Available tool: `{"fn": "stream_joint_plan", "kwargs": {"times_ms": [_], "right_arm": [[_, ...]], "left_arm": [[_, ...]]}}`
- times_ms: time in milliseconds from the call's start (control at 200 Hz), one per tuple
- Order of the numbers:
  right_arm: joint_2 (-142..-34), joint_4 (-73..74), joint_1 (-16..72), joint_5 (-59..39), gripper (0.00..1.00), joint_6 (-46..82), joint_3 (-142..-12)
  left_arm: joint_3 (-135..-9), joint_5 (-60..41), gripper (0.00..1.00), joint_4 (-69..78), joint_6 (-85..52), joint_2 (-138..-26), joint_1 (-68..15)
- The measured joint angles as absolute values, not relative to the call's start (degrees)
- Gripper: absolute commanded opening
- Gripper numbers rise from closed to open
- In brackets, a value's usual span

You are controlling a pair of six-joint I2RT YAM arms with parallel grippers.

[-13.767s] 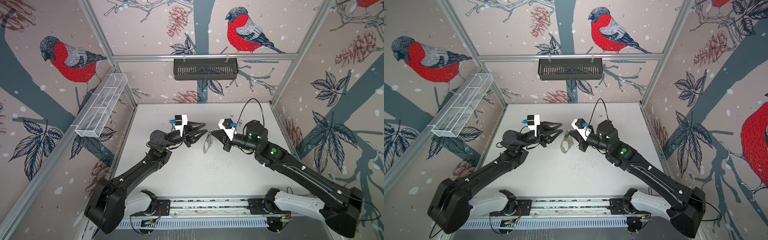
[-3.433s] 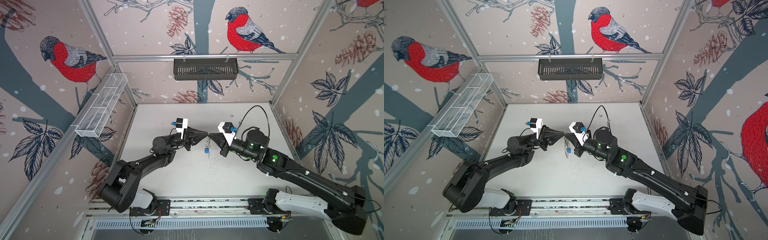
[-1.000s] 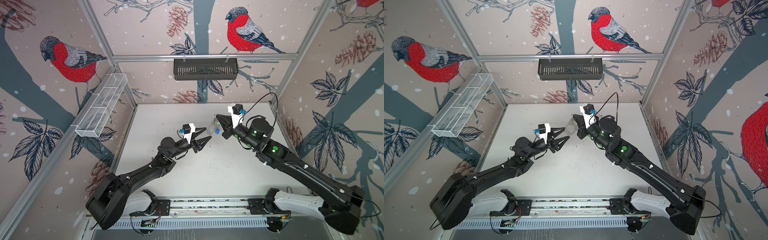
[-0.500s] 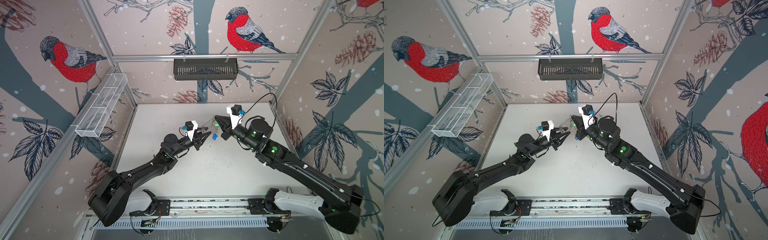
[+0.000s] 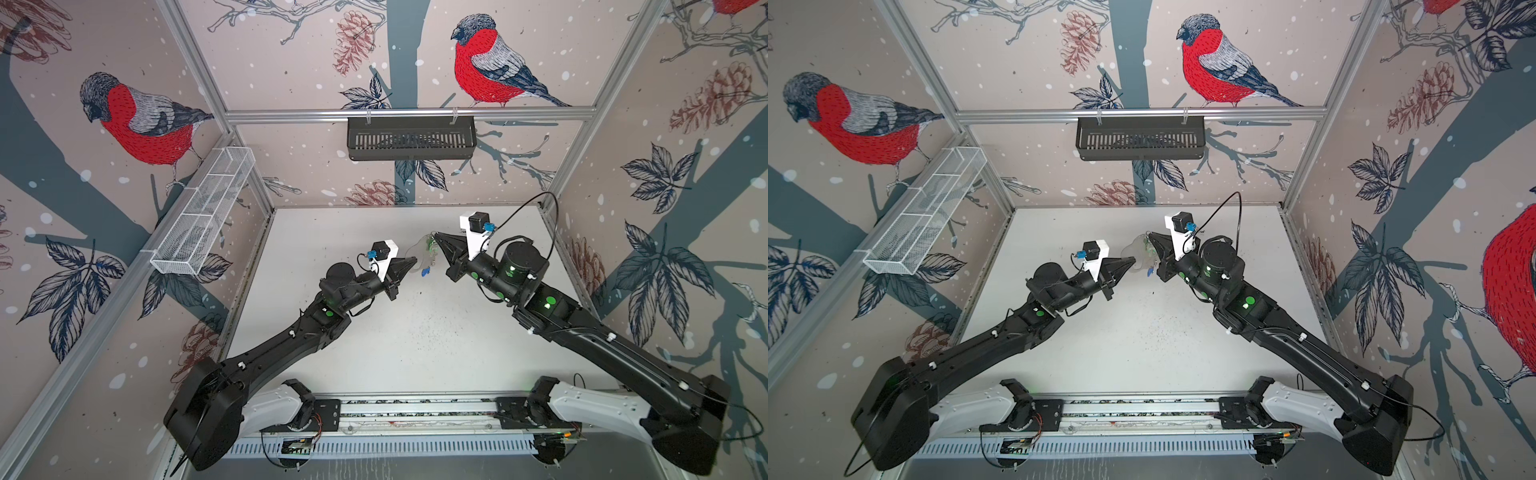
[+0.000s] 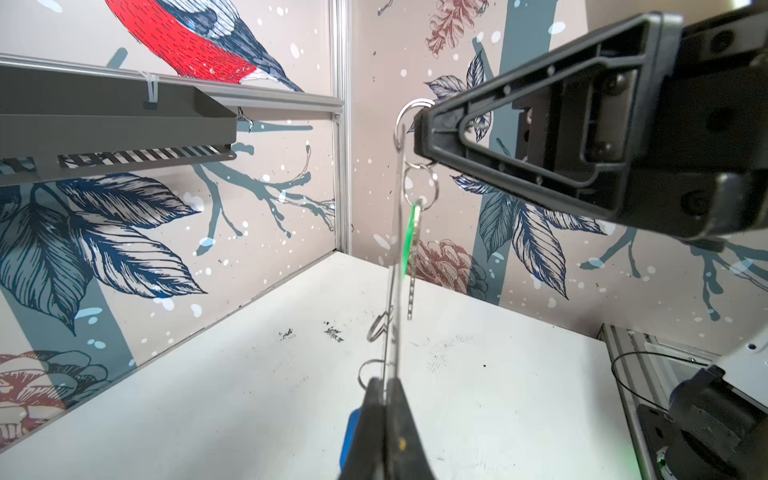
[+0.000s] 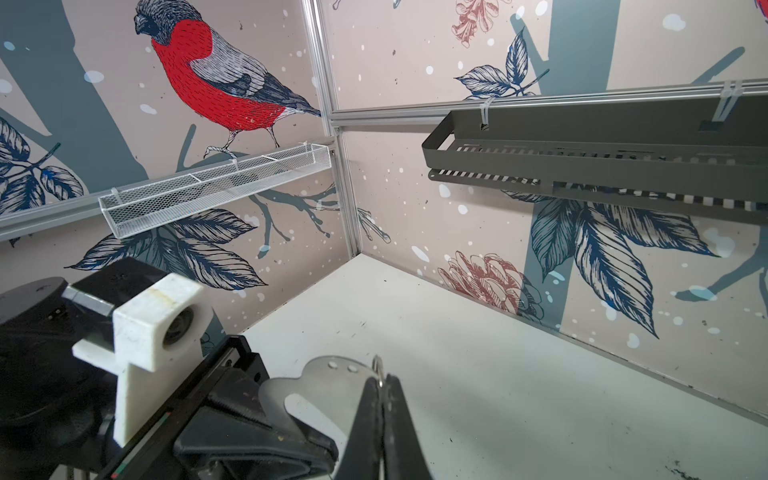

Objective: Put the keys on the keyring

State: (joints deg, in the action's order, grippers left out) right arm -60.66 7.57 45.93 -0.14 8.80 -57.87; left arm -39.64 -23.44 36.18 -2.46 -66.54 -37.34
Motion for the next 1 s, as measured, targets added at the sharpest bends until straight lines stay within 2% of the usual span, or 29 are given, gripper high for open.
{"fn": "stream_joint_plan", "kwargs": {"times_ms": [245, 380, 505, 595, 745, 1001], "right_arm": [[-60.1, 7.7, 42.9, -1.0, 0.02, 10.0, -55.9], [-60.0, 7.5, 41.1, -2.1, 0.17, 10.7, -54.3], [-59.5, 5.5, 39.1, -1.3, 0.39, 11.0, -52.5], [-59.2, 4.6, 38.0, -0.9, 0.46, 12.0, -51.2], [-58.1, 3.2, 36.4, 0.1, 0.5, 13.3, -48.8], [-57.0, 2.4, 34.0, 0.2, 0.51, 14.9, -47.1]], "left_arm": [[-50.5, -20.8, 0.0, 13.3, 4.8, -65.9, -37.4], [-55.8, -18.8, 0.0, 2.3, 7.8, -66.4, -37.5], [-61.2, -11.2, 0.0, -5.3, 8.0, -67.0, -37.1], [-64.8, -8.5, 0.0, -10.3, 9.0, -67.8, -37.3], [-69.5, -4.2, 0.0, -18.2, 10.4, -69.9, -37.2], [-74.8, -1.1, 0.0, -30.5, 12.0, -74.5, -37.6]]}}
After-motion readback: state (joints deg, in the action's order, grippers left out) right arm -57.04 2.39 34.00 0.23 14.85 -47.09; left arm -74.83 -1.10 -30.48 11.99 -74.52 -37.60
